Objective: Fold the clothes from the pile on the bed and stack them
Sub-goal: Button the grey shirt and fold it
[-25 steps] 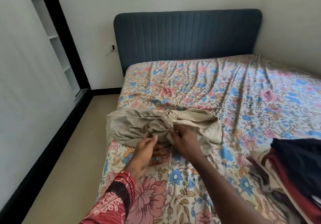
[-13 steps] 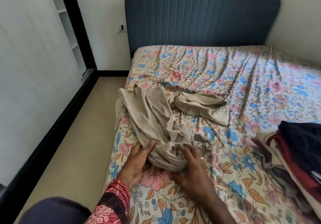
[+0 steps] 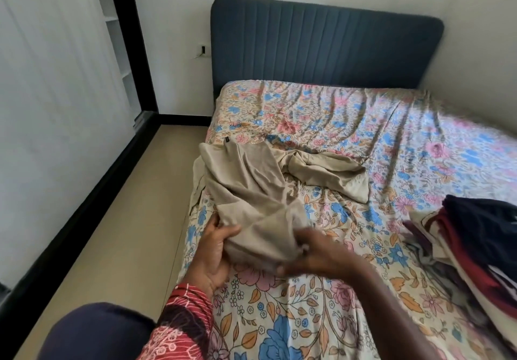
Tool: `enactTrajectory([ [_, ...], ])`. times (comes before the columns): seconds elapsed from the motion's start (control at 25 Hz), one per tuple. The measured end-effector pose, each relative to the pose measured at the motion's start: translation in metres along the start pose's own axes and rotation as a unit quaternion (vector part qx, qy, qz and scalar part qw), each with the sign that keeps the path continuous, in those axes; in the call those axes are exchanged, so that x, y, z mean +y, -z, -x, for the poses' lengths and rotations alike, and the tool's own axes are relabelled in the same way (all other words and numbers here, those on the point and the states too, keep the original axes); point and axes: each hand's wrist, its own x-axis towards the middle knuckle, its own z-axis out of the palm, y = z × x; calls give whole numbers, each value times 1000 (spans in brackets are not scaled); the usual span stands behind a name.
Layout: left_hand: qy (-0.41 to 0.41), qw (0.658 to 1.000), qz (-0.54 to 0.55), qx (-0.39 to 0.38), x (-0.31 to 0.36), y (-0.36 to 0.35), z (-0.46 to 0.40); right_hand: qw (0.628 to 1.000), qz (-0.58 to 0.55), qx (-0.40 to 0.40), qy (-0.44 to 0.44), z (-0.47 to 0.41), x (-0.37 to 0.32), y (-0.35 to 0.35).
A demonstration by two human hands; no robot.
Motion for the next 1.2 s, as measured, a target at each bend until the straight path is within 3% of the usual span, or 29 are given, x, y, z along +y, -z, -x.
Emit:
enactTrajectory([
  [0.08, 10, 982, -134, 132, 4, 20, -9, 975, 187, -115, 35, 4, 0, -41],
  [0.12, 9, 956, -229, 183, 5, 29, -11, 974, 193, -101, 58, 6, 2, -62],
  [0.2, -4, 879, -417, 232, 2, 34, -6, 995, 61, 33, 68, 8, 4, -88],
  [0.28, -123, 779, -555, 266, -2, 28, 3, 961, -94, 259, -15, 5, 13, -93],
  [0.32, -225, 749, -567, 257, 0, 22, 7, 928, -98, 354, -53, 3, 14, -92],
  [0.4, -348, 756, -545, 102, 4, 8, 16, 890, -23, 452, -48, -3, 15, -84],
  [0.44, -335, 758, -559, -2, 3, 1, 19, 896, 30, 442, -24, -8, 13, -77],
  [0.48, -284, 738, -606, -81, 0, -5, 21, 916, 84, 392, -22, -15, 14, -66],
  [0.56, -197, 689, -687, -121, -10, -5, 19, 951, 109, 277, -77, -27, 20, -47],
  [0.64, -188, 742, -643, -22, -11, 2, 13, 958, -24, 268, -100, -32, 34, -40],
  [0.76, -184, 813, -530, 157, 5, 11, 4, 915, -180, 349, -94, -26, 56, -51],
  [0.92, -119, 882, -320, 326, 16, 18, 5, 810, -406, 417, -68, -14, 73, -51],
  [0.96, -119, 876, -329, 332, 17, 23, 4, 817, -400, 412, -55, -12, 73, -52],
  [1.0, -144, 849, -396, 320, 18, 24, 7, 855, -346, 384, -40, -10, 71, -53],
  [1.04, -201, 801, -486, 287, 18, 24, 11, 898, -277, 341, -23, -11, 70, -56],
  [1.12, -330, 729, -585, 133, 11, 20, 13, 957, -131, 257, -3, -16, 66, -63],
  [1.2, -294, 701, -649, -43, 4, 11, 13, 962, -81, 261, -2, -23, 67, -65],
])
